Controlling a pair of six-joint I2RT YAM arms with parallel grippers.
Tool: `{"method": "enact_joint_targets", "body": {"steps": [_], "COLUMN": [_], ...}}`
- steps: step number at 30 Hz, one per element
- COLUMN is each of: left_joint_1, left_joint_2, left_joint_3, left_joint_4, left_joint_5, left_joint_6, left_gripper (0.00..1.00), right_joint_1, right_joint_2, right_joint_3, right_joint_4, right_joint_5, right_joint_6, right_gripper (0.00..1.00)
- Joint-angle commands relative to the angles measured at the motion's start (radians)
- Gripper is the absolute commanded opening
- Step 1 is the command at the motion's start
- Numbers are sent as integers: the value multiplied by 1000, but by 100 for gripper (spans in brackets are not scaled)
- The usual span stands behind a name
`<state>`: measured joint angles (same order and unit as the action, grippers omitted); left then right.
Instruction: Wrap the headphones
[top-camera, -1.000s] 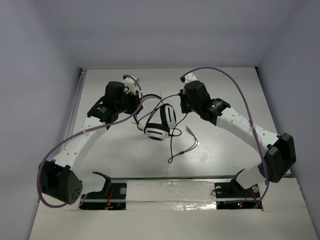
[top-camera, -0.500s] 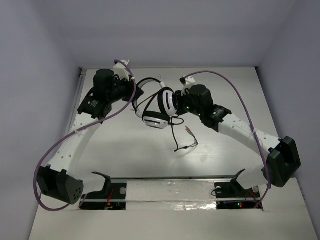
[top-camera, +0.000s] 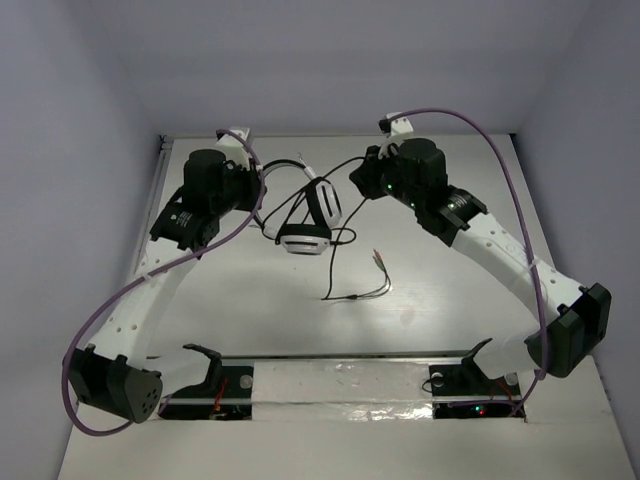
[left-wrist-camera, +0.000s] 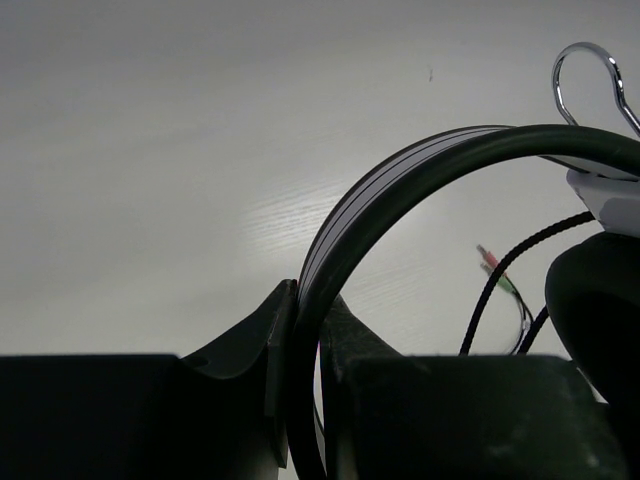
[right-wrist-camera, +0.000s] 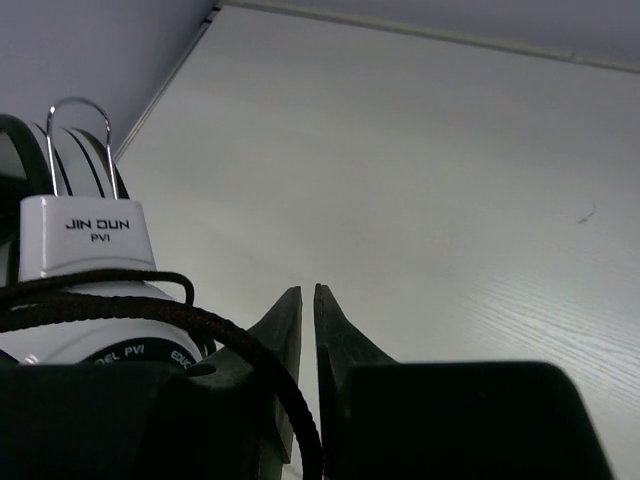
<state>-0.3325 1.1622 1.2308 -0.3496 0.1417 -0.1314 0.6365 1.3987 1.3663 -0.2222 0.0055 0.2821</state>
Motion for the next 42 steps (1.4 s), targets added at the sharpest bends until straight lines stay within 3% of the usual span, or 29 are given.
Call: {"method": "enact_joint_targets", "body": {"steps": [1,5,9,11,15,19,25,31,33,42], "left_joint_1": [-11,-11,-60,-80,-167,-178,-178,-134,-113,-89], "left_joint_2": [-48,-58,-58,-52,-15,-21,7,-16,-16,-3], "left_joint_3": [-28,-25,-5,1,4,-20,-17,-2,25,116], "left_joint_4": [72,72,37,31,1,27,31,104,123,277], "left_joint_5": [6,71,-114,-131,-385,-407,-153,155,232,300], "left_joint_6": [-25,-7,19,33,56,55,64,-7,-46,-214], "left_gripper": [0,0,0,0,0,0,0,0,0,0], "right_joint_1": [-14,-14,-43,-63,-77,-77,-77,-77,-77,-77], "right_joint_2": [2,52,86,76,88,74,172,155,120,66], "right_joint_3": [62,73,97,86,145,146,218,64,10,-263], "right_joint_4": [-57,-91,-172,-169,-265,-286,-344,-146,-19,527], "right_joint_5": [33,54,157,159,171,70,154,123,38,-376], "right_joint_6": [-32,-49,-92,-93,-122,-109,-107,-57,-31,190], "right_gripper": [16,16,16,18,21,21,20,21,22,33]}}
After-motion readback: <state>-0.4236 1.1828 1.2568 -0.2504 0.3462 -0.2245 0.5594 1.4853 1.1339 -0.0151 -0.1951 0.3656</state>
